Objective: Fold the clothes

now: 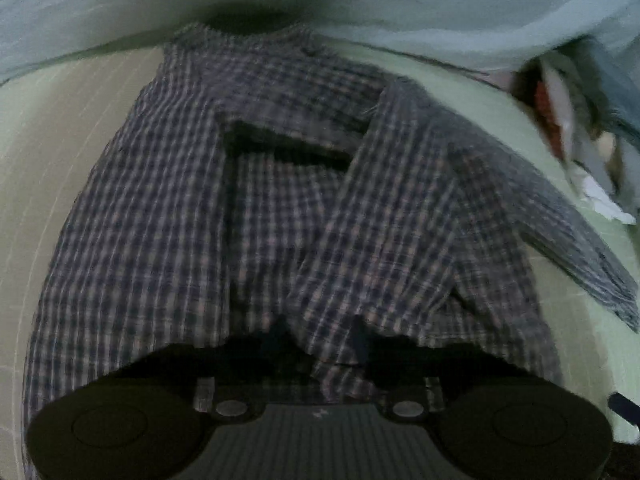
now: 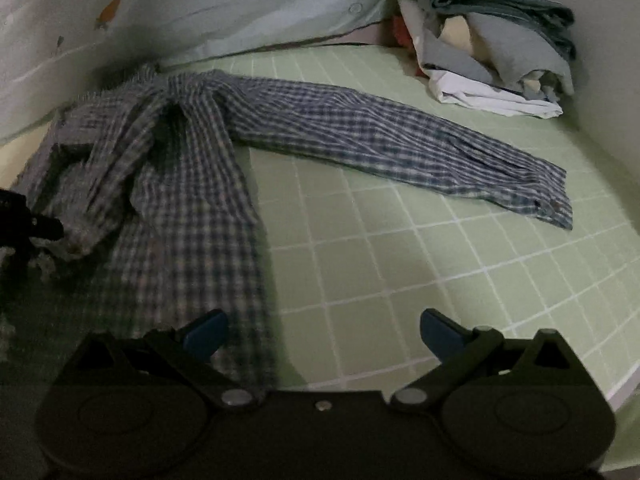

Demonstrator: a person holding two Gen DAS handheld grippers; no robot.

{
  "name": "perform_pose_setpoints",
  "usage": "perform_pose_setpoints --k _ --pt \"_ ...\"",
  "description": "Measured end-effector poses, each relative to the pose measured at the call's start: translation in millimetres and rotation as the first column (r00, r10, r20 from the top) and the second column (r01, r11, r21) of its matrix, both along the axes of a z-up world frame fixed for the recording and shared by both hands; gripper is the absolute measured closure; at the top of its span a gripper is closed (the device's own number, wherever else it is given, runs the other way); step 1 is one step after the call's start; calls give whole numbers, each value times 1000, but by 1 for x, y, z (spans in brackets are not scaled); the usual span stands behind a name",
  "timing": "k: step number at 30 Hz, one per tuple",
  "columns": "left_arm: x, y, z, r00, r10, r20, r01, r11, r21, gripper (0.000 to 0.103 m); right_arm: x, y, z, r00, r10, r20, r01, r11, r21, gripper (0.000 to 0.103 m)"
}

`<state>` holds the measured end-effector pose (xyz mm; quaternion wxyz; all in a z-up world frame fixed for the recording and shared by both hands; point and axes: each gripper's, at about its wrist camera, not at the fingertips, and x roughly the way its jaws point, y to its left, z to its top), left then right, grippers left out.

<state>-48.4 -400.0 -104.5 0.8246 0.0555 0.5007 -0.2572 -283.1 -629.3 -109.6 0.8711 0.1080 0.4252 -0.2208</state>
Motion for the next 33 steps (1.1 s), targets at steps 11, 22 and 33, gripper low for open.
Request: perform_pose_setpoints --k 11,22,33 --pt "-29 33 26 992 122 25 -118 986 -118 101 -10 -6 -11 999 36 -17 -36 999 26 0" --pt "-91 140 61 896 429 -113 -440 829 -346 102 -8 3 -13 999 43 -2 -43 999 14 0" --pt "-110 200 5 721 630 -288 -688 700 -191 101 -5 9 -13 1000 13 -6 -13 1000 14 0"
